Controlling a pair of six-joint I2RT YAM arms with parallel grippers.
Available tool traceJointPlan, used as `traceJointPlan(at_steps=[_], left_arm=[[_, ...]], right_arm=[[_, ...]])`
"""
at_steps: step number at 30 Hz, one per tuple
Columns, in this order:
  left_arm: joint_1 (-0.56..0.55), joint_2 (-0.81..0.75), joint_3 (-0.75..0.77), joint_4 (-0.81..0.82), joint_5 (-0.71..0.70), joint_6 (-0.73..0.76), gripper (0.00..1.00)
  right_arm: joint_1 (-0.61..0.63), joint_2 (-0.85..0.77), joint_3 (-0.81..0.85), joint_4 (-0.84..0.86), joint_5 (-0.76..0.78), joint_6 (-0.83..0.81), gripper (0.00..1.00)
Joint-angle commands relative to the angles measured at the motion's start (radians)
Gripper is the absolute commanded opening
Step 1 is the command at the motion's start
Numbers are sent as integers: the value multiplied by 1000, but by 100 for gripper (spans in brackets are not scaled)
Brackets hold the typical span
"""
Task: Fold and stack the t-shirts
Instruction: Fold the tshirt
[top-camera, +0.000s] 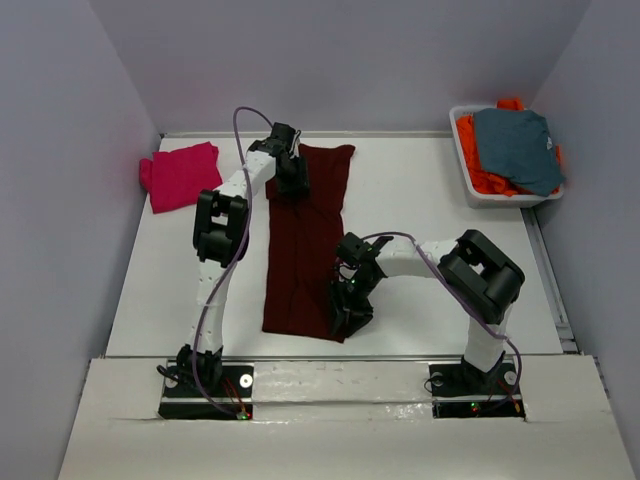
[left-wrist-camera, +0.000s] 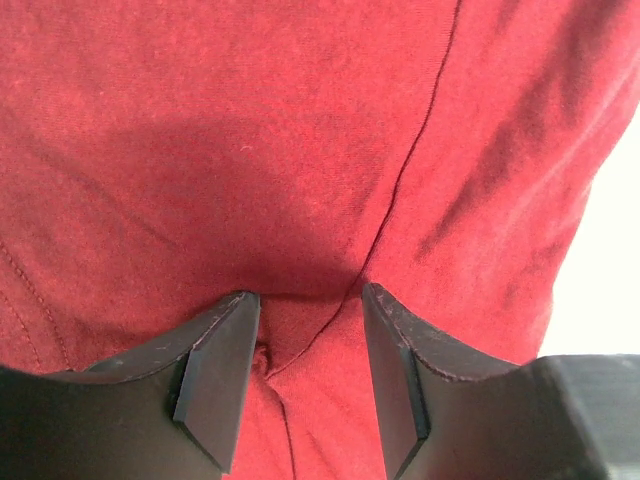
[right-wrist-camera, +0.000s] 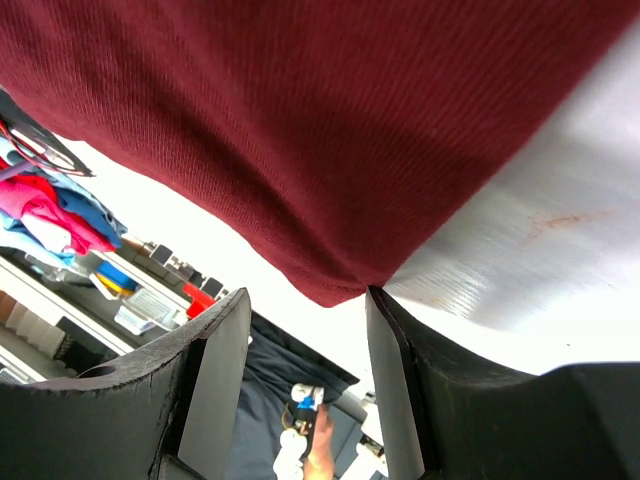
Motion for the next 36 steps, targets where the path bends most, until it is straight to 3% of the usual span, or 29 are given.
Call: traceJointPlan(at_steps=[1, 13, 19, 24, 32, 36], left_arm=[[8, 66, 58, -2, 8, 32, 58], [8, 141, 90, -22, 83, 59, 59], [8, -43, -108, 87, 73, 64, 61], [8, -247, -218, 143, 83, 69, 69], [-1, -497, -335, 102, 79, 39, 71], [-10, -672, -551, 65, 21, 7, 71]], right_arm=[[13, -8, 21, -9, 63, -12, 56], [13, -37, 55, 10, 98, 8, 61], [13, -67, 87, -18, 135, 3, 63], [13, -119, 96, -45, 167, -5, 66], [13, -163, 67, -22, 182, 17, 70], [13, -169, 20, 22, 162, 53, 71]])
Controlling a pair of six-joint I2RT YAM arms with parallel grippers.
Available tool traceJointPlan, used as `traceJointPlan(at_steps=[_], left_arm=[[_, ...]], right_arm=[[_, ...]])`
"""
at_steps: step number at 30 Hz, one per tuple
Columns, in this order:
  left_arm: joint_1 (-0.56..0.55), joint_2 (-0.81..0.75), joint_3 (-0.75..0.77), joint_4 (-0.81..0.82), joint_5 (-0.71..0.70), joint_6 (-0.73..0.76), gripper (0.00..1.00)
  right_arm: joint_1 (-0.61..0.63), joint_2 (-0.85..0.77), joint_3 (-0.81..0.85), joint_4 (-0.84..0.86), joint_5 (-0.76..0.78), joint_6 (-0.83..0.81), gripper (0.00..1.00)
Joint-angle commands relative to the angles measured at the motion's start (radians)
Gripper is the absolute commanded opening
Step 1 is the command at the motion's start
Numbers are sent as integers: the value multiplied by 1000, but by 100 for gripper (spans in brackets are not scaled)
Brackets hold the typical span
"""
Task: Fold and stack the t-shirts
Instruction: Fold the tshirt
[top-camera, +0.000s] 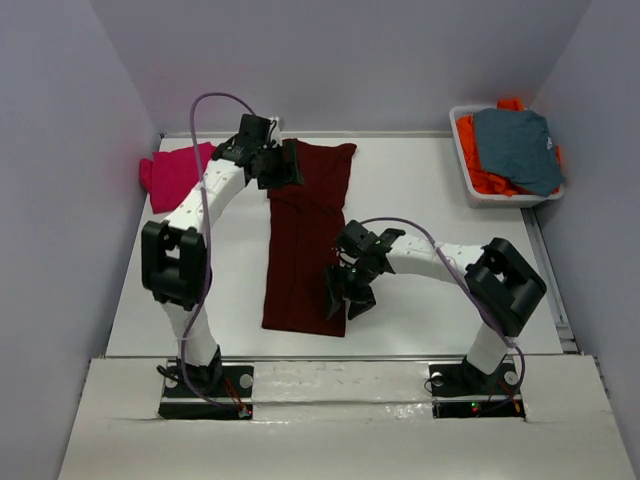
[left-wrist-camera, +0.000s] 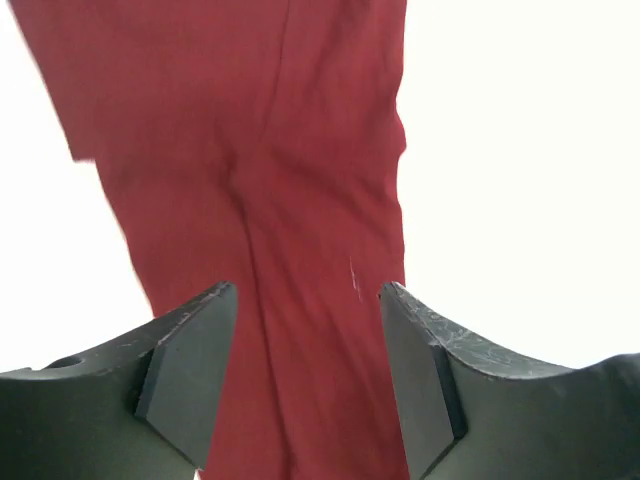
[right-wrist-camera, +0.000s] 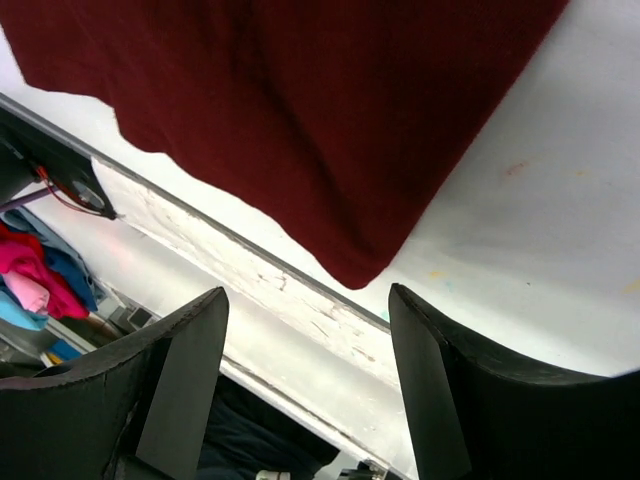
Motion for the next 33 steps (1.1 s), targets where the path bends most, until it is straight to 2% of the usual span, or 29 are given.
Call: traceJointPlan(at_steps=[1, 5, 11, 21, 27, 28, 33], left_arm=[[-11, -201, -208, -52, -66, -31, 71], [-11, -392, -514, -37, -55, -52, 71], [-11, -560, -740, -78, -60, -55, 71], [-2, -692, -889, -170, -78, -121, 72], [-2, -724, -963, -169, -40, -144, 73], [7, -726, -974, -169, -36, -144, 73], [18, -761, -1046, -160, -28, -154, 73]], right_arm=[[9, -47, -48, 61, -2, 50, 72], [9, -100, -117, 135, 18, 116, 74], [9, -154, -185, 202, 45, 203, 74], [9, -166, -298, 367, 14, 285, 74], [9, -179, -314, 489, 18, 351, 74], [9, -180, -370, 500, 18, 358, 74], [9, -197, -421, 580, 23, 411, 74]])
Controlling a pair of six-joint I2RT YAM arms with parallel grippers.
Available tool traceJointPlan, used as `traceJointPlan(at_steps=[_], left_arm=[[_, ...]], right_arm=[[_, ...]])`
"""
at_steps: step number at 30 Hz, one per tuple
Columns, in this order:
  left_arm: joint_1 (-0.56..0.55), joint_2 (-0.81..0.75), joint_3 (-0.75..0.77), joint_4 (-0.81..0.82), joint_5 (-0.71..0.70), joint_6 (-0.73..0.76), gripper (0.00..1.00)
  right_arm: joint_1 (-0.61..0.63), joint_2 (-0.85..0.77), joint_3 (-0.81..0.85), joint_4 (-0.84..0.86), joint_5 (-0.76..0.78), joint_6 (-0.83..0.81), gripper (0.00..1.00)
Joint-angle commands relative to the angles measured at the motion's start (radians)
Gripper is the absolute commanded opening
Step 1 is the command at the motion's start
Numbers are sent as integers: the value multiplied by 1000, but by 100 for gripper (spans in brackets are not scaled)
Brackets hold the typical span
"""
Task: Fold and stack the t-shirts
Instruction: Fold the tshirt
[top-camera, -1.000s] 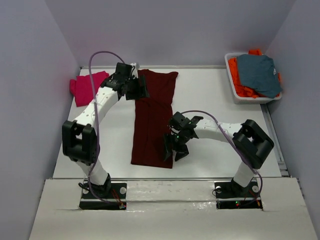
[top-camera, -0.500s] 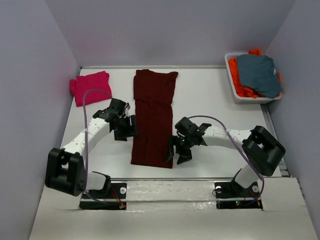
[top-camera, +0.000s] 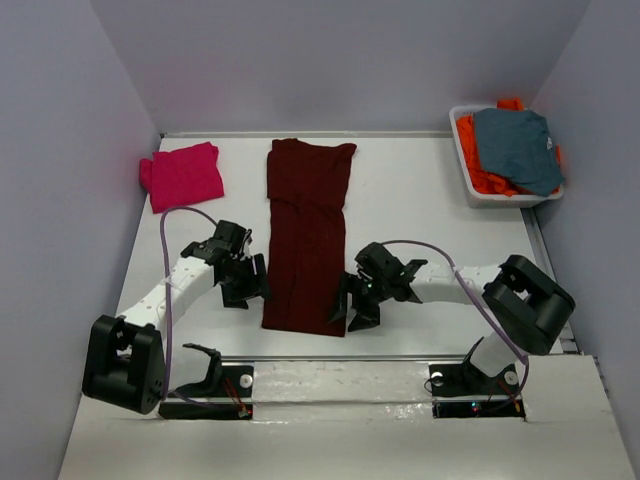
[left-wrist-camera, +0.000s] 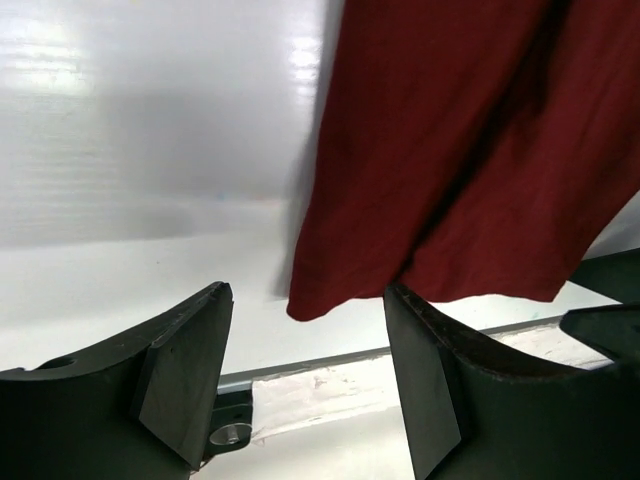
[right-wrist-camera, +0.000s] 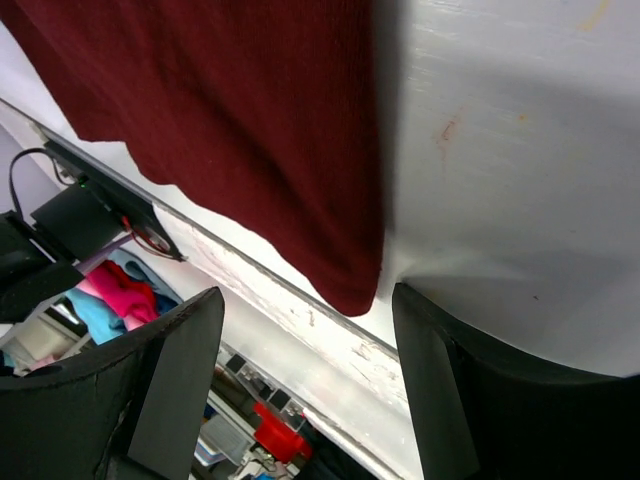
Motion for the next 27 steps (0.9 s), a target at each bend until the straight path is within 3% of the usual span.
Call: traceJointPlan(at_steps=[1, 13, 27], left_arm=[[23, -51, -51, -13, 41, -19, 73], [33, -53, -141, 58, 201, -73, 74], [42, -87, -229, 116, 261, -179, 74]], right_arm=[[9, -34, -55, 137, 2, 64, 74], [9, -55, -123, 257, -11, 139, 74], [9, -72, -178, 342, -35, 197, 74]])
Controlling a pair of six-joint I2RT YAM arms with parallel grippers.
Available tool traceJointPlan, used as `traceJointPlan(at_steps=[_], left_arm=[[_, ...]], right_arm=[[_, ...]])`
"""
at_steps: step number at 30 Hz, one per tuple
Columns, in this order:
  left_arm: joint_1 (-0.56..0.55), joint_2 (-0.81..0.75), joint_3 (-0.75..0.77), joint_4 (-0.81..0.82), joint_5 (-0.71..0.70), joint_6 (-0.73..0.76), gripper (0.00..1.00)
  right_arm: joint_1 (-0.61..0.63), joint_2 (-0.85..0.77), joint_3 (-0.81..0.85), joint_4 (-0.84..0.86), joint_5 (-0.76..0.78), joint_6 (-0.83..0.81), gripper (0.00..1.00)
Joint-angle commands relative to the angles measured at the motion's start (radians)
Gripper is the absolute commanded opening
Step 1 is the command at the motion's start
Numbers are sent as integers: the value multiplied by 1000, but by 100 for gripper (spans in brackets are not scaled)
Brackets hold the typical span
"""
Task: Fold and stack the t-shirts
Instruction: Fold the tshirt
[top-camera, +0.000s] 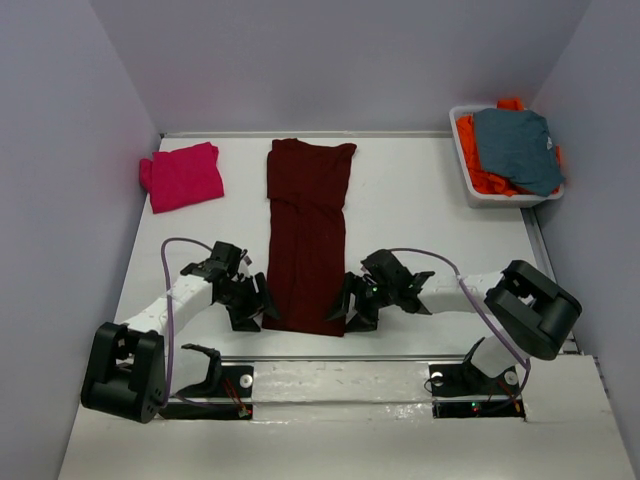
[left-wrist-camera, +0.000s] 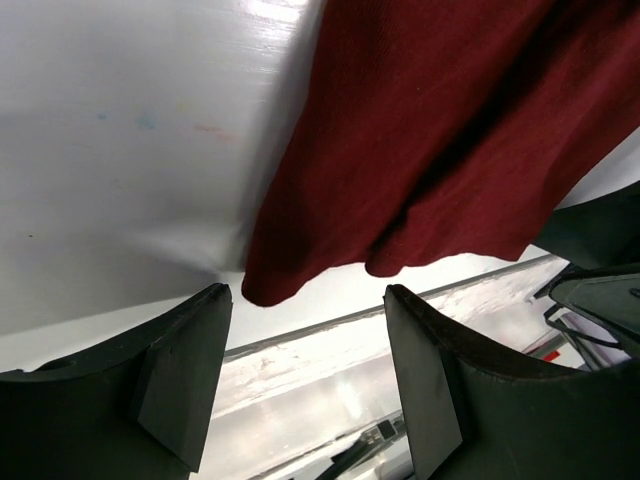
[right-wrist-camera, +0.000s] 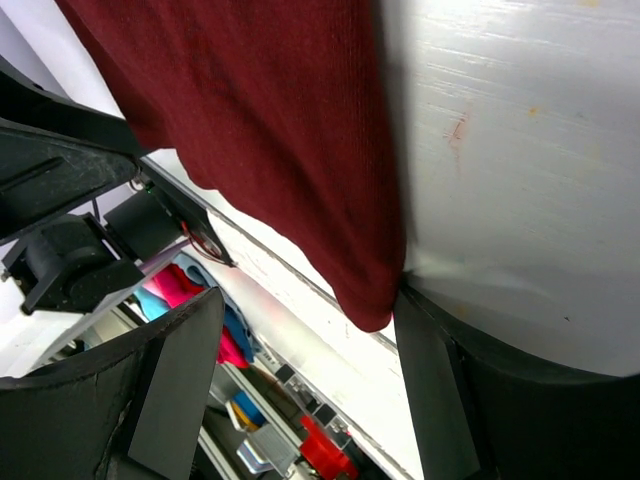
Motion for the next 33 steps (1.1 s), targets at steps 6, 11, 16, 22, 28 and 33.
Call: traceJointPlan(at_steps=[6, 11, 16, 22, 28, 33], left_arm=[[4, -27, -39, 55, 59, -67, 73], [4, -19, -36, 80, 67, -76, 68], [4, -1, -9, 103, 61, -93, 65], [4, 50, 28, 112, 50, -78, 63], [4, 70, 30, 109, 64, -64, 60], [4, 28, 47, 33, 10, -55, 66]], right_arm=[[8, 1, -54, 141, -27, 67, 74], [8, 24, -30, 117, -9, 55, 72], [8, 72, 34, 115, -6, 44, 69], [8, 113, 87, 108, -7, 35, 68], [8, 126, 105, 97, -9, 32, 65], [8, 104, 84, 89, -7, 35, 65]])
